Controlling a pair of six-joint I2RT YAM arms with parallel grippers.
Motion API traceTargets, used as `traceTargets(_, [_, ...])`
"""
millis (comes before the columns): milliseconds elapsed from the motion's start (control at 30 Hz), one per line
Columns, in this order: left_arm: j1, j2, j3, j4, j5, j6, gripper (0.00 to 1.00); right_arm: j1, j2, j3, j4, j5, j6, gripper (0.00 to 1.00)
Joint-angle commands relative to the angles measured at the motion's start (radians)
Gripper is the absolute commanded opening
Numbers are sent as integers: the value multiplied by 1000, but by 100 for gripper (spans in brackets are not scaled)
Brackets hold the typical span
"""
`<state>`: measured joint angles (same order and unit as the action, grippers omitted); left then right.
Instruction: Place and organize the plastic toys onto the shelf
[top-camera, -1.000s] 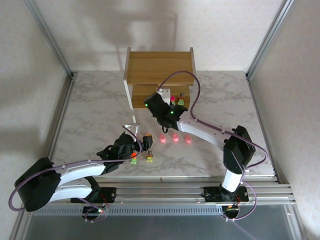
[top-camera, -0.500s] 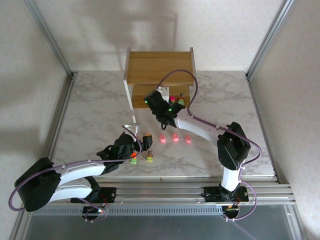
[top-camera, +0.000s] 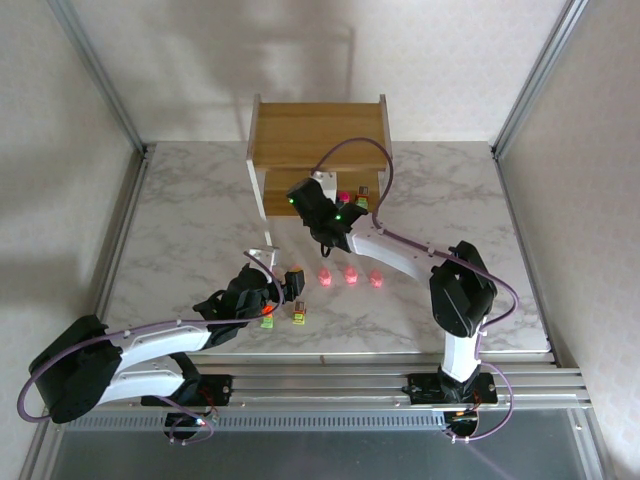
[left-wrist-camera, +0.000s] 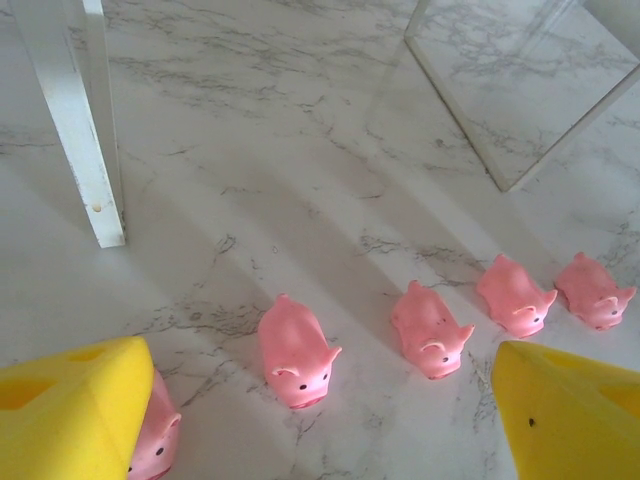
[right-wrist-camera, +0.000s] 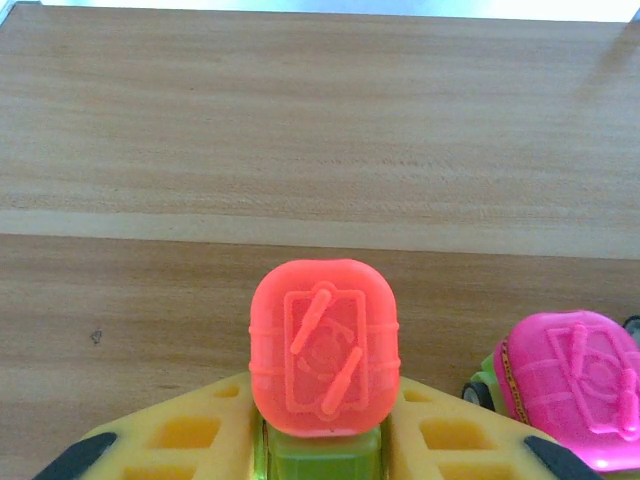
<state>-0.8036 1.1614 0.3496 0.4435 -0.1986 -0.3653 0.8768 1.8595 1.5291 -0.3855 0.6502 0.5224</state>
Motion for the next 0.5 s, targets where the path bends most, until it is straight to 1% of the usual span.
traceTargets(0, [-6, 3, 18, -15, -25, 18, 88, -12, 15, 34, -8, 2, -7, 31])
traceTargets(133, [-6, 3, 17, -15, -25, 17, 88, -12, 6, 29, -10, 2, -4, 35])
traceTargets(467, [-6, 3, 17, -17, -25, 16, 87, -9, -44, 3, -1, 2, -2, 38])
